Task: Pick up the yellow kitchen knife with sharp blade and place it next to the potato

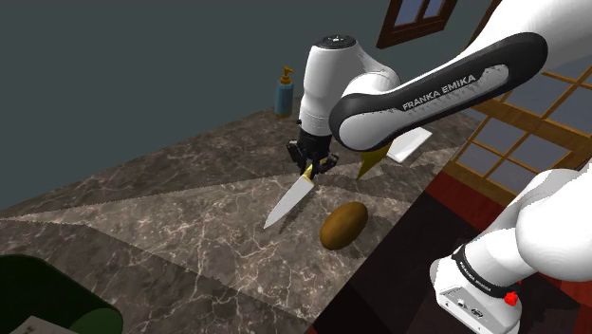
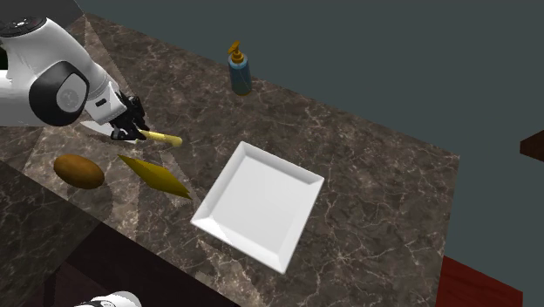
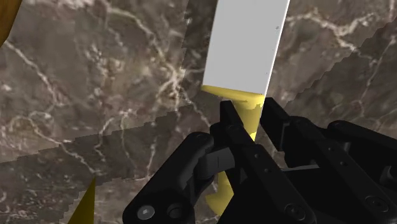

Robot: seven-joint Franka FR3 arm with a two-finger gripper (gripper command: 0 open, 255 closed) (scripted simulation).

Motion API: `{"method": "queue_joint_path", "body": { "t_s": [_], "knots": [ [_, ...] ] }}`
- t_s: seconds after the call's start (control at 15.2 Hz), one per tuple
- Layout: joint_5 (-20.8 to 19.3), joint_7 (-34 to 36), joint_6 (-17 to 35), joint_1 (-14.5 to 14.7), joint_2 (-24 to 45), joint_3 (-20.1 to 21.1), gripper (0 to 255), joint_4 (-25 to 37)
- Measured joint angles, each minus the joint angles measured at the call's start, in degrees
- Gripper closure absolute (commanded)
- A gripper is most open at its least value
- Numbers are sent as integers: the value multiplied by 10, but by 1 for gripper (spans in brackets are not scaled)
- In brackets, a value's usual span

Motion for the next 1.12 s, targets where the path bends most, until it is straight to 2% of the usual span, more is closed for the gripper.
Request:
{"method": "queue_joint_path", "body": {
  "t_s": [0.07,0.46,0.73,1.12],
  "knots": [
    [0,0,0,0,0,0,0,0],
    [0,0,0,0,0,0,0,0],
    [17,-13,-60,3,-37,-3,0,27],
    [21,-15,-75,4,-45,-3,0,33]
  ]
}}
